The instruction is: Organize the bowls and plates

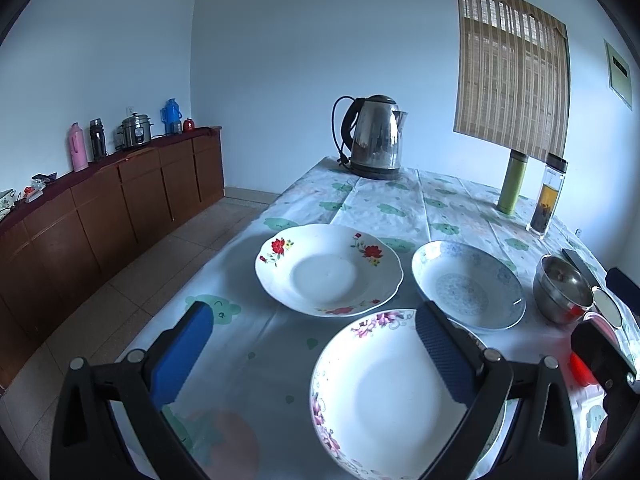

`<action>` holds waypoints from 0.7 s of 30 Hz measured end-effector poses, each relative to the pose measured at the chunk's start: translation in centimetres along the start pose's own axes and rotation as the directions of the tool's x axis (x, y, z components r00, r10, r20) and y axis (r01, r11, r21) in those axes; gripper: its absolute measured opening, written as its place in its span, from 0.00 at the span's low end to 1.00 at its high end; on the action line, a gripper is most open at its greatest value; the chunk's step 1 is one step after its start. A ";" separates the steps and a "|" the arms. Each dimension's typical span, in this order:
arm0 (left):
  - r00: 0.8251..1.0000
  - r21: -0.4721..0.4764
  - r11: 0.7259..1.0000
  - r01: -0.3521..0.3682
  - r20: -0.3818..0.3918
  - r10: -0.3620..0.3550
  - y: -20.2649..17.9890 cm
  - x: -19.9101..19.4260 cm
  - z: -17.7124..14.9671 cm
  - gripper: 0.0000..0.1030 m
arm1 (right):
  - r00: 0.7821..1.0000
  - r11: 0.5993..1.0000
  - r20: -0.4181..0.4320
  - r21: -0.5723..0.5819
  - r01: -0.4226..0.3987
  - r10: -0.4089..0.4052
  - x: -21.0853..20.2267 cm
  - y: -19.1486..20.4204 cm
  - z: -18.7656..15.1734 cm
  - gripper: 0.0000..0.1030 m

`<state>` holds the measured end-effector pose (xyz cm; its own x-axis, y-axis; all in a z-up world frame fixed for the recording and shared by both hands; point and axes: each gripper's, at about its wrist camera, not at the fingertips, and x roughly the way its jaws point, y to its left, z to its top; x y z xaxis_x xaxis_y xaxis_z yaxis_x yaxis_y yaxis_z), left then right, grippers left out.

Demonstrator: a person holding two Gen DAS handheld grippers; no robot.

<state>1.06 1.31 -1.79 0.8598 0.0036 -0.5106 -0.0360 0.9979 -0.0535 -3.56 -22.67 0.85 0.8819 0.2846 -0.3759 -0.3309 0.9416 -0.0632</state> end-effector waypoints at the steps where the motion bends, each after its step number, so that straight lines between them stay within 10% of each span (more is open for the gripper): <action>1: 1.000 0.001 1.000 0.000 0.000 0.000 -0.1 0.0 0.0 1.00 | 1.000 1.000 -0.002 0.000 -0.001 0.001 0.1 0.0 -0.1 0.99; 21: 1.000 -0.010 1.000 -0.001 -0.016 0.001 0.3 0.5 -0.2 1.00 | 1.000 1.000 -0.014 -0.001 0.000 0.000 0.6 0.1 -0.3 0.99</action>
<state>1.37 1.55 -2.24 0.8515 0.0034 -0.5243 -0.0419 0.9972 -0.0616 -3.19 -22.50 0.36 0.8768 0.2822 -0.3892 -0.3313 0.9414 -0.0638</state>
